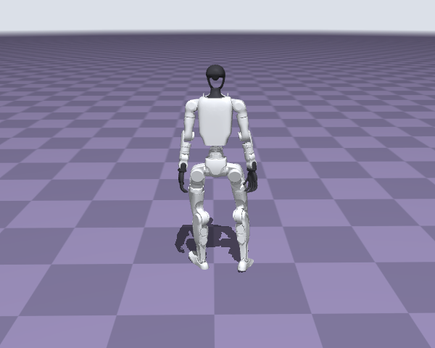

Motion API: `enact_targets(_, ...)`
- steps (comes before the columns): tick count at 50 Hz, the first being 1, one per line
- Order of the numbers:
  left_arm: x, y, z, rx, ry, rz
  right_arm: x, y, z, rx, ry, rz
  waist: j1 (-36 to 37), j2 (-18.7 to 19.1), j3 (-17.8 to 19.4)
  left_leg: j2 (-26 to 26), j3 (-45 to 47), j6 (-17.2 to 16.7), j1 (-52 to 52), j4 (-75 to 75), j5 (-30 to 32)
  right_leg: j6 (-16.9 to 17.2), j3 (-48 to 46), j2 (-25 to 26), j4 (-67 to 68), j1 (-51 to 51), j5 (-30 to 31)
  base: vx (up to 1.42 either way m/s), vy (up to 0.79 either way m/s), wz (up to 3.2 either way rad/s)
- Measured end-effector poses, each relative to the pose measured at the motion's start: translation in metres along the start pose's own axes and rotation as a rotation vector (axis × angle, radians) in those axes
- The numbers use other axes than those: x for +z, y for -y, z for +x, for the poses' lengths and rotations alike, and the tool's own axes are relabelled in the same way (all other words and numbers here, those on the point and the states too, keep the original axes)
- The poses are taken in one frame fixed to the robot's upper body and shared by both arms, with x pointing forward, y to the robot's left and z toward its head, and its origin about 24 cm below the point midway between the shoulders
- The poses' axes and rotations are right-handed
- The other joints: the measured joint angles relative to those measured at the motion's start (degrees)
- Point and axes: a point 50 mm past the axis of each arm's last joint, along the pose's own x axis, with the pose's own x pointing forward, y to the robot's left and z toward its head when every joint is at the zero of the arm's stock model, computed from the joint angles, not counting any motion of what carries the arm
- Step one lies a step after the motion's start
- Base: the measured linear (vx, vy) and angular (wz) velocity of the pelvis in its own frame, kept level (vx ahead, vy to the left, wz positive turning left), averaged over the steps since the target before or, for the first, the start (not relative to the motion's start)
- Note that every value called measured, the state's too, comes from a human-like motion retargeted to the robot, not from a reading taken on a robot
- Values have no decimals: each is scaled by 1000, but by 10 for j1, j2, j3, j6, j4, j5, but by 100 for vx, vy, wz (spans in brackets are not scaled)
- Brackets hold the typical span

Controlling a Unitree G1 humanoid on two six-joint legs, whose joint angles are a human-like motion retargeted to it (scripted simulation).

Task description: In place motions

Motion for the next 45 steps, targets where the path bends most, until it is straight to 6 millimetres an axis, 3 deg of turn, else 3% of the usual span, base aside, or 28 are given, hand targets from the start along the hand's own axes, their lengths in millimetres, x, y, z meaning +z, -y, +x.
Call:
enact_targets(5,17,10,0,-40,70,-16,-3,-2,0,25,-17,29,-50,12,-3,5,-41,0,-8,-1,11,-5,-15,22,-23,27,3,-5,-17,59)
enact_targets(10,25,14,0,-46,109,1,-1,-2,0,55,-21,14,-54,10,-17,2,-31,-3,-8,-5,20,-20,-56,25,-92,56,4,-6,-21,3)
enact_targets(23,33,20,-1,-50,166,25,20,12,-5,65,25,-7,-65,15,11,23,-55,-24,-32,14,64,-31,-69,53,-152,78,18,-12,-24,21)
enact_targets(27,32,18,-1,-37,165,40,13,13,-5,90,3,24,-53,7,22,30,-68,-38,-41,53,44,-39,-78,50,-159,88,18,-8,-12,32)
enact_targets(32,20,16,0,-22,133,36,0,14,-5,77,-45,12,-39,-4,23,25,-97,-22,-25,106,25,-46,-75,35,-158,91,22,-4,-2,4)
enact_targets(41,-8,10,1,-13,32,78,-30,-3,-2,109,-116,106,-54,18,-22,-6,-157,1,23,60,0,-39,-73,39,-157,81,23,6,13,8)
enact_targets(45,-2,9,1,-18,31,108,-37,-15,-2,136,-130,211,-69,28,-33,-19,-171,10,31,19,6,-36,-83,39,-153,80,25,2,25,27)
